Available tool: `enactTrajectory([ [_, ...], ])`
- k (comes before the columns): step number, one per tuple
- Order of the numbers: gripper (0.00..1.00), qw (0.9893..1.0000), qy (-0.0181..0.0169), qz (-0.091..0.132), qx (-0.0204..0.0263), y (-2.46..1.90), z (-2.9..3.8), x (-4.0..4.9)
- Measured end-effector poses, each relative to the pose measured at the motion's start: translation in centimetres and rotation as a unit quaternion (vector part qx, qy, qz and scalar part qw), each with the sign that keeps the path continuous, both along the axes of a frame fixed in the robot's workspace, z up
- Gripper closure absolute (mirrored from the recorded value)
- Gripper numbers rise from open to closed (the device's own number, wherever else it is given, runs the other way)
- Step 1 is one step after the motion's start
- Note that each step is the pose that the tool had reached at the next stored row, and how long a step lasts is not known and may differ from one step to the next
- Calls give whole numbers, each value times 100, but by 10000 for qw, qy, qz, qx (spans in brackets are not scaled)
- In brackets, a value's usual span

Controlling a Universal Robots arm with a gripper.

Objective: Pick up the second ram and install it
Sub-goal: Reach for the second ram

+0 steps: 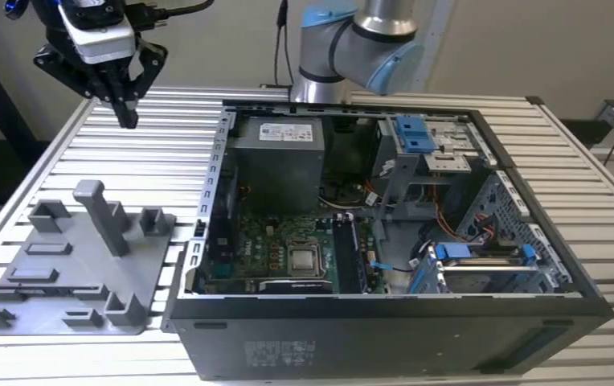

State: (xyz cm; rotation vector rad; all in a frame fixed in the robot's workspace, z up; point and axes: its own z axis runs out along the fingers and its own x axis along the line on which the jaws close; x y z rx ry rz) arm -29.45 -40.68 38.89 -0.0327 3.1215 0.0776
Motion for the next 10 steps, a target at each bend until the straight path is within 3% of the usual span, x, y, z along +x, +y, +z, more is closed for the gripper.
enactTrajectory([
  [10,89,10000,0,0,0,-3,-6,-246],
])
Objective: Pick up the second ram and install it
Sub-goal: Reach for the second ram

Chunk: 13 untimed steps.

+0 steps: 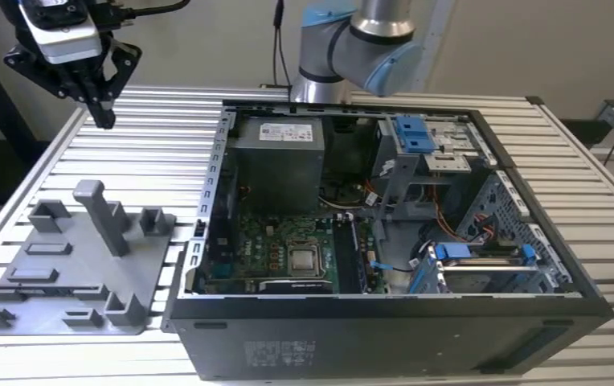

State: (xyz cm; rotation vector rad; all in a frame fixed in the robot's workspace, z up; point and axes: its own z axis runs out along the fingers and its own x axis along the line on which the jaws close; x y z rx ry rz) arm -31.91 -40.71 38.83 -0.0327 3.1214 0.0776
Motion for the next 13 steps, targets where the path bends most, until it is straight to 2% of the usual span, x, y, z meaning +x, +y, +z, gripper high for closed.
enactTrajectory([
  [13,89,10000,0,0,0,-3,-9,-263],
])
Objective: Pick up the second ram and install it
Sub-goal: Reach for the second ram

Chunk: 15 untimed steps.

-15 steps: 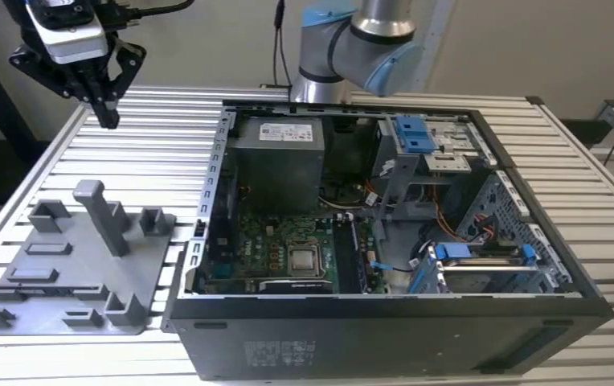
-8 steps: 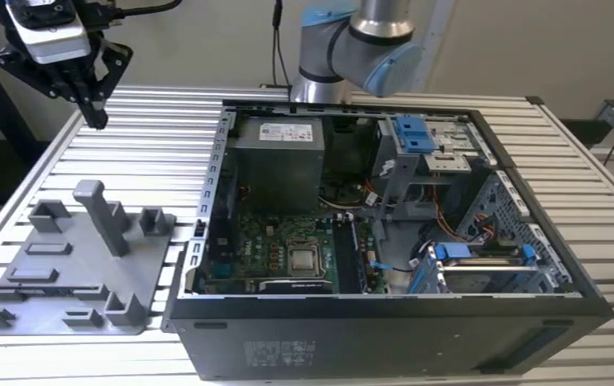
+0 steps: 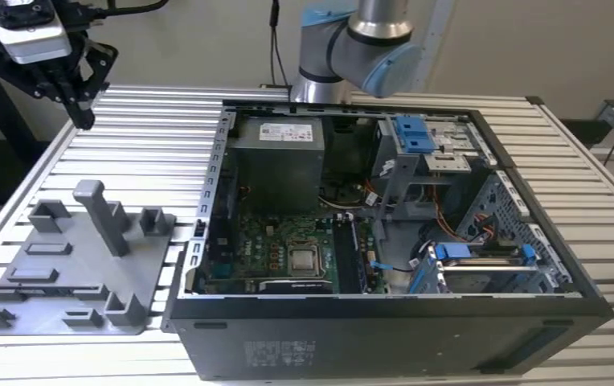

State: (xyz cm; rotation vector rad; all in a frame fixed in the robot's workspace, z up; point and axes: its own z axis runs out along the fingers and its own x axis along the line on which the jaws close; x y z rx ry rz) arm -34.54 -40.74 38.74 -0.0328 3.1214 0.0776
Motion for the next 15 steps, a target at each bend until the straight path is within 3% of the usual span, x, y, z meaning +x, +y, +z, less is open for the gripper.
enactTrajectory([
  [15,89,10000,0,2,1,-2,-21,-352],
])
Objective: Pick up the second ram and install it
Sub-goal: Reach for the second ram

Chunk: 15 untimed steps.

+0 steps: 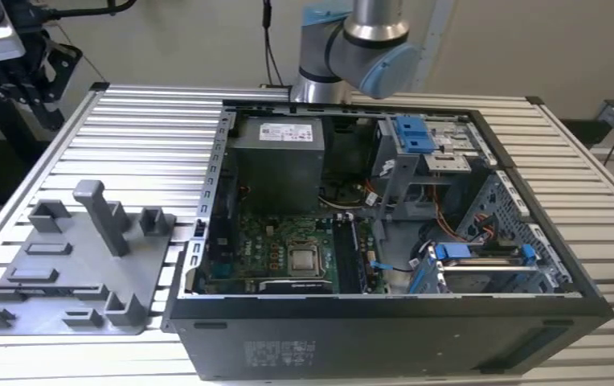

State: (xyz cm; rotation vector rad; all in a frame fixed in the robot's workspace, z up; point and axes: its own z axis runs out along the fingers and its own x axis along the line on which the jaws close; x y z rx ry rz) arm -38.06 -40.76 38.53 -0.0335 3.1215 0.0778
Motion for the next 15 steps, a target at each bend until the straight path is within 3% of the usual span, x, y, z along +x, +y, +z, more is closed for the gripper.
enactTrajectory([
  [15,89,10000,0,1,0,0,-15,-279],
])
